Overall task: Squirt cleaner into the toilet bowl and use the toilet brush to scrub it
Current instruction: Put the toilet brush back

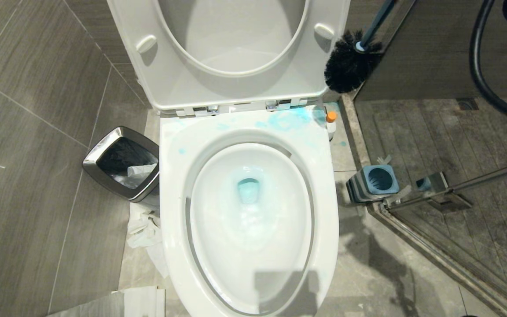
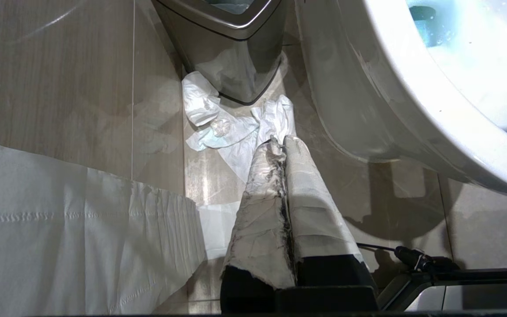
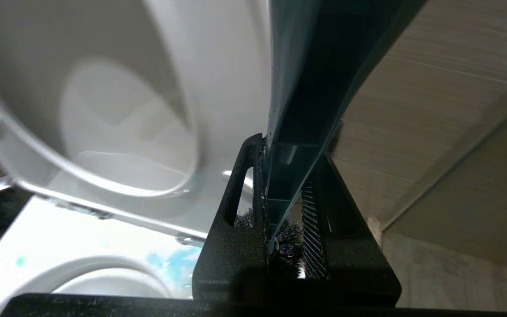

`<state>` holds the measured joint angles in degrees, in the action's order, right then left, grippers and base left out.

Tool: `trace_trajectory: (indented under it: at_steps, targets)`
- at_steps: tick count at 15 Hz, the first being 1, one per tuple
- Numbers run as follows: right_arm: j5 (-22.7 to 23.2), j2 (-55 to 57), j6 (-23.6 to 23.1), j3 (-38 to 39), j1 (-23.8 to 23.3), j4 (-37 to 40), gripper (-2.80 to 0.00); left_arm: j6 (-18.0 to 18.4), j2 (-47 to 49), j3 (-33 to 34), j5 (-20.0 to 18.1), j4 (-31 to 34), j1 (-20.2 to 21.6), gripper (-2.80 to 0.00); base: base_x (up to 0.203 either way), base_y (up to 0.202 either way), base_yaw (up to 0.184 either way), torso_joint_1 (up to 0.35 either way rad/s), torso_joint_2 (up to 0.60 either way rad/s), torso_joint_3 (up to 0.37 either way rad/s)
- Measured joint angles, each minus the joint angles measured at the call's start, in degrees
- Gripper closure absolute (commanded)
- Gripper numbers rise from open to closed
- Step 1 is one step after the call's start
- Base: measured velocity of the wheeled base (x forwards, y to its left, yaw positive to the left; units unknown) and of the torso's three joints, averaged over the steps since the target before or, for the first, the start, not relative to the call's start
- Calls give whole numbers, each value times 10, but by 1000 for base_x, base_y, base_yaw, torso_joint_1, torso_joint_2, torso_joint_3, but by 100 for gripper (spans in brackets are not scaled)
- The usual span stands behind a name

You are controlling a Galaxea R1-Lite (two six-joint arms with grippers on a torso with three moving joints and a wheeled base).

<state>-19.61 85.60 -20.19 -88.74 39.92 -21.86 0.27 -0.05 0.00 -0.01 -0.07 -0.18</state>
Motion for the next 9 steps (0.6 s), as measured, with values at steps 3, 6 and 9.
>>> trace_trajectory:
  at_steps: [3,6,9]
  targets:
    - [20,-8,13,15,-65,16,0,0,0,0,0,0,0,0,0,0,0,0,0,0]
    - [53,-15,55,63,-142,20,0,0,0,0,0,0,0,0,0,0,0,0,0,0]
    - [73,-9,91,112,-205,15,0,0,0,0,0,0,0,0,0,0,0,0,0,0]
